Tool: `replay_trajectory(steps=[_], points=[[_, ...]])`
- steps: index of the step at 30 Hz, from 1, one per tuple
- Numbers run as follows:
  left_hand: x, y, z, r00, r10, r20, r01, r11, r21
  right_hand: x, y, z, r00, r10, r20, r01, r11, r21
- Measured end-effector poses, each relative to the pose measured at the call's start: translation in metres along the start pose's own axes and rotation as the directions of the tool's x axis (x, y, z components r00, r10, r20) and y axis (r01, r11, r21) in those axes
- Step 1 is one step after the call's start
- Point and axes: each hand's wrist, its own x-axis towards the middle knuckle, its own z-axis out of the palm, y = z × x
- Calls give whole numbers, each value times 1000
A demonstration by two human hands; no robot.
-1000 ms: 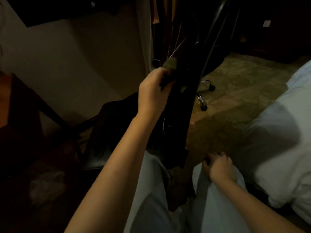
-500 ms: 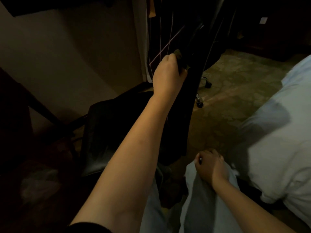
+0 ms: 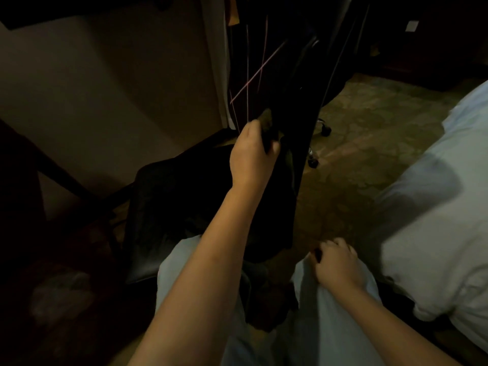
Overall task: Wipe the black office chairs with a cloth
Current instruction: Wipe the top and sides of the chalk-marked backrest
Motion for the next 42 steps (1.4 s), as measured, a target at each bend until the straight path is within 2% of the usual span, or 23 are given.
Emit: replay_trajectory(steps=[3,6,8,10,14,17,21,24,29,33,38,42], points=[[-44,-45,15,991,-104,83,103,995,12,4,4,6,994,-94,-50,92,995,-38],[-70,-68,23,976,-140,168,143,990,-7,7,3,8,991,-121,-50,120,992,-32],[-64,-65,22,981,-155,120,161,986,-45,9,1,8,990,-136,-47,134,990,-42],[-51,-56,18,991,-133,10,133,986,-98,12,-1,10,991,-127,-36,126,992,-34],[-14,-22,2,976,60,-211,-93,984,-152,12,-6,9,995,-100,21,101,993,-67],[23,14,-8,941,149,-304,-205,965,-162,10,-11,3,999,-48,22,49,998,-35],[54,44,-10,932,204,-299,-250,961,-123,13,-9,1,991,-109,74,117,987,-108],[49,41,-7,940,193,-282,-231,967,-108,14,-4,4,994,-99,44,103,991,-82],[32,22,-3,968,189,-166,-211,969,-125,12,-5,10,998,-67,7,67,997,-30],[34,19,-4,970,147,-195,-175,975,-134,11,-7,10,999,-34,16,34,999,-11],[33,17,1,954,154,-257,-182,979,-90,13,-8,13,999,-48,24,49,999,-22],[33,14,3,952,160,-262,-186,980,-75,13,-9,11,998,-3,62,3,1000,2]])
